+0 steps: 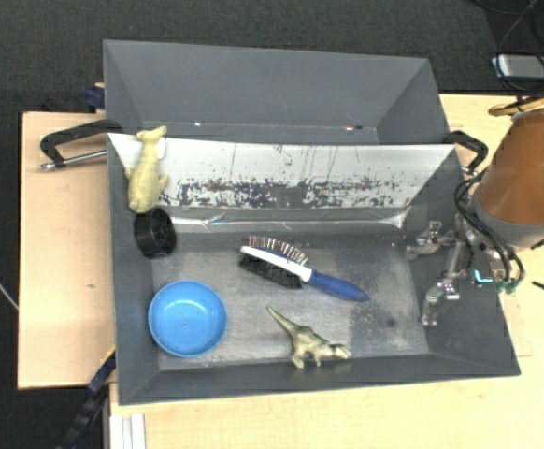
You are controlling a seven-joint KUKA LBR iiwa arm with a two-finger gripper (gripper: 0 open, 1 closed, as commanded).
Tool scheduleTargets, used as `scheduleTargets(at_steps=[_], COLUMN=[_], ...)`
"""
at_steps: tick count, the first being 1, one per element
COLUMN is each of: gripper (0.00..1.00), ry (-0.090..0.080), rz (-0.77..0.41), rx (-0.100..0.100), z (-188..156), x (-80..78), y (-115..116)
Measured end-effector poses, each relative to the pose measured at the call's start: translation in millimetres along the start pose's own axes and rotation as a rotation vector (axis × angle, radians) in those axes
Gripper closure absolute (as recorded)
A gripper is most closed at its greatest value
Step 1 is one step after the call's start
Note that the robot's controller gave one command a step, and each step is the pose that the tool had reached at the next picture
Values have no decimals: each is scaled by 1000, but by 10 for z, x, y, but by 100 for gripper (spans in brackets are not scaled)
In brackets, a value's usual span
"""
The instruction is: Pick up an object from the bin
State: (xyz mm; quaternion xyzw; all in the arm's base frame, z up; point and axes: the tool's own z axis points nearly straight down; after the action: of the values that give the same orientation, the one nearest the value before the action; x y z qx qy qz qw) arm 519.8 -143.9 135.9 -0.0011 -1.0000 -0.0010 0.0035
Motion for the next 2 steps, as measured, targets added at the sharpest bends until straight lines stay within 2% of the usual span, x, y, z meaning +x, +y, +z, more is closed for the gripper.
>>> scheduleTargets(at_steps=[1,2], gripper=[0,0], ry=[-7,-16], rz=[-215,-364], rx=[1,6], z=[617,615], x=[-187,-256], y=[563,1228])
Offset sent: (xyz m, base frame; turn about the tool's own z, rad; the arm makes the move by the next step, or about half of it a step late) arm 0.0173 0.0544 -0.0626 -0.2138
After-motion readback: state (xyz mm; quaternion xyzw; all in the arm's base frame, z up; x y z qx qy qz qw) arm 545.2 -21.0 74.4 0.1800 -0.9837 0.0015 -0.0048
